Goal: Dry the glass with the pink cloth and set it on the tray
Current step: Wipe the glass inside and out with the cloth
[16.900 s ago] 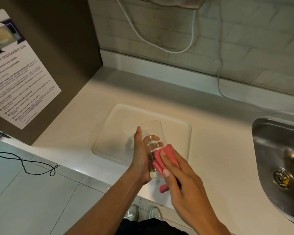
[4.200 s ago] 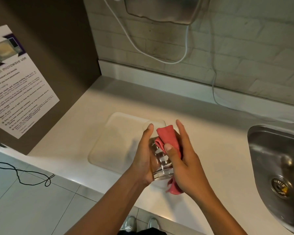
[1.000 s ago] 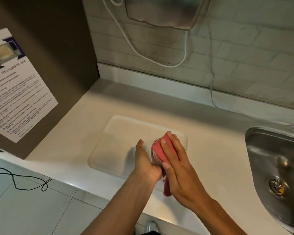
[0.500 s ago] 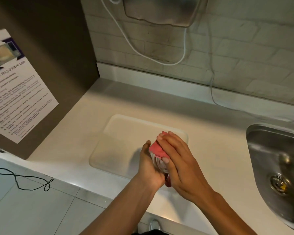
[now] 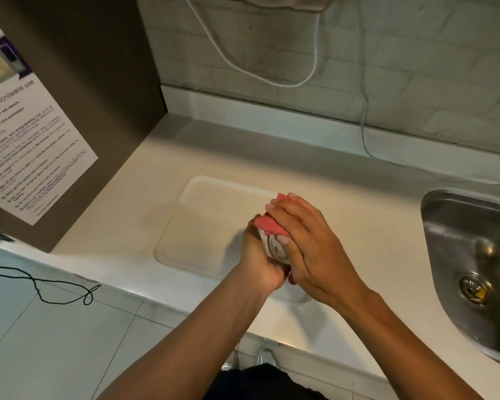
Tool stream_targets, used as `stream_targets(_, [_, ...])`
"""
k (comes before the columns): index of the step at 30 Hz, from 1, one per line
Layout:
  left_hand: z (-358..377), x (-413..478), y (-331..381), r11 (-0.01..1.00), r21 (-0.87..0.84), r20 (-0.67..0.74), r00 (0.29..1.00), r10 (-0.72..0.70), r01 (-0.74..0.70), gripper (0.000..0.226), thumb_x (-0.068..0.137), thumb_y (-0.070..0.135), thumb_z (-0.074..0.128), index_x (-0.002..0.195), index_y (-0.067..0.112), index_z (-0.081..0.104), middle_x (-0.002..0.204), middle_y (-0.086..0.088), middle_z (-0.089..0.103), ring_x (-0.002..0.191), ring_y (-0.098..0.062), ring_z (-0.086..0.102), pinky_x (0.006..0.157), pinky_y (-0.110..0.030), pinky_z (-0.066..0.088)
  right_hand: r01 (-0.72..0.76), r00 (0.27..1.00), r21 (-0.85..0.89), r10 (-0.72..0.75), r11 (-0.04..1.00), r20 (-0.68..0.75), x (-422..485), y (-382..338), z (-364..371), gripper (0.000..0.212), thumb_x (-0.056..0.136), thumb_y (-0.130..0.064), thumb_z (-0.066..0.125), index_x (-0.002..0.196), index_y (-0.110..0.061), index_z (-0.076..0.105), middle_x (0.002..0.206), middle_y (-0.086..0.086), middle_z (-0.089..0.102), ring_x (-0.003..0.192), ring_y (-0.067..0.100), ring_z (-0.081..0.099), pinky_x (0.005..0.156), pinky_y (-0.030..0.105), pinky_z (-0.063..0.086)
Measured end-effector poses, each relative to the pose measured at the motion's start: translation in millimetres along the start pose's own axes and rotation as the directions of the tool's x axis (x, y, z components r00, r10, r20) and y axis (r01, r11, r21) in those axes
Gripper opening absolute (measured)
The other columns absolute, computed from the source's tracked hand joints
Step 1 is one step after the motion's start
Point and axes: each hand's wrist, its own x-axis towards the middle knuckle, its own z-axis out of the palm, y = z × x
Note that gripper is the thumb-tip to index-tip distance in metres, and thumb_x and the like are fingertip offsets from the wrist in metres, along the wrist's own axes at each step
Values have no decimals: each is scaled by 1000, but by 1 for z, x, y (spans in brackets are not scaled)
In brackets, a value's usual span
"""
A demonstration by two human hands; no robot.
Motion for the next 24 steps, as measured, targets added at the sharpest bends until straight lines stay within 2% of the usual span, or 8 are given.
stream_targets(4, [-2, 1, 5, 999, 31, 9, 1000, -14, 13, 56, 102, 56, 54, 104, 3, 71, 80, -20, 81, 63, -34, 81, 51, -41, 67, -247, 961, 279, 272, 928, -53, -8, -6, 10, 45, 106, -49, 24, 148, -42, 40, 148, -21, 45, 135, -4, 42, 114, 25, 38])
stream_targets(8, [-11, 3, 6, 996, -77, 60, 997, -47, 51, 74, 102, 57, 49, 100, -10, 79, 94, -27, 82, 72, -41, 82, 53, -47, 67, -171, 976, 228, 197, 958, -93, -27, -23, 30, 49, 107, -39, 26, 155, -30, 25, 163, -19, 18, 153, 13, 17, 123, 25, 19])
stream_targets(10, [-16, 2, 2, 992, -112, 75, 996, -55, 63, 65, 102, 50, 53, 103, -10, 77, 91, -25, 82, 70, -39, 82, 51, -44, 67, -73, 990, 102, 84, 992, -113, -26, -19, 25, 48, 108, -34, 29, 154, -20, 30, 160, -8, 25, 153, 21, 18, 123, 25, 15])
stream_targets(12, [-18, 2, 0, 993, -101, 78, 996, -53, 60, 52, 103, 44, 56, 104, -3, 78, 88, -21, 81, 69, -36, 82, 55, -42, 68, -42, 994, 80, 50, 996, -100, -19, -13, 16, 46, 106, -29, 33, 151, -19, 40, 154, -7, 37, 148, 14, 29, 122, 25, 22])
stream_targets(14, [-20, 5, -1, 998, -65, 76, 997, -24, 29, 56, 102, 47, 55, 89, 2, 84, 81, -18, 81, 66, -33, 82, 54, -41, 68, -148, 983, 216, 167, 965, -72, -13, -14, 9, 43, 107, -33, 32, 147, -27, 47, 149, -15, 45, 138, -2, 39, 114, 18, 33])
stream_targets(17, [-14, 3, -3, 999, -49, 77, 997, 19, -16, 75, 95, 61, 57, 71, -3, 84, 76, -21, 81, 63, -35, 82, 51, -41, 65, -277, 931, 455, 354, 846, -91, -12, -25, 14, 41, 107, -35, 32, 145, -31, 50, 142, -17, 53, 131, -3, 48, 107, 12, 38])
stream_targets(20, [-17, 6, -6, 995, -96, 47, 998, 39, -34, 76, 85, 67, 66, 83, -7, 84, 85, -23, 81, 68, -37, 82, 57, -45, 67, -321, 876, 603, 471, 730, -105, -18, -37, 21, 40, 108, -36, 32, 144, -39, 49, 144, -23, 52, 135, 0, 47, 109, 15, 37])
stream_targets(24, [-16, 14, -5, 985, -69, -59, 987, 153, -157, 84, 79, 77, 65, 116, 2, 77, 110, -21, 79, 87, -36, 80, 78, -42, 67, -387, 821, 695, 569, 606, -38, -28, -46, 27, 39, 109, -41, 31, 144, -52, 43, 142, -30, 52, 132, -8, 47, 108, 13, 39])
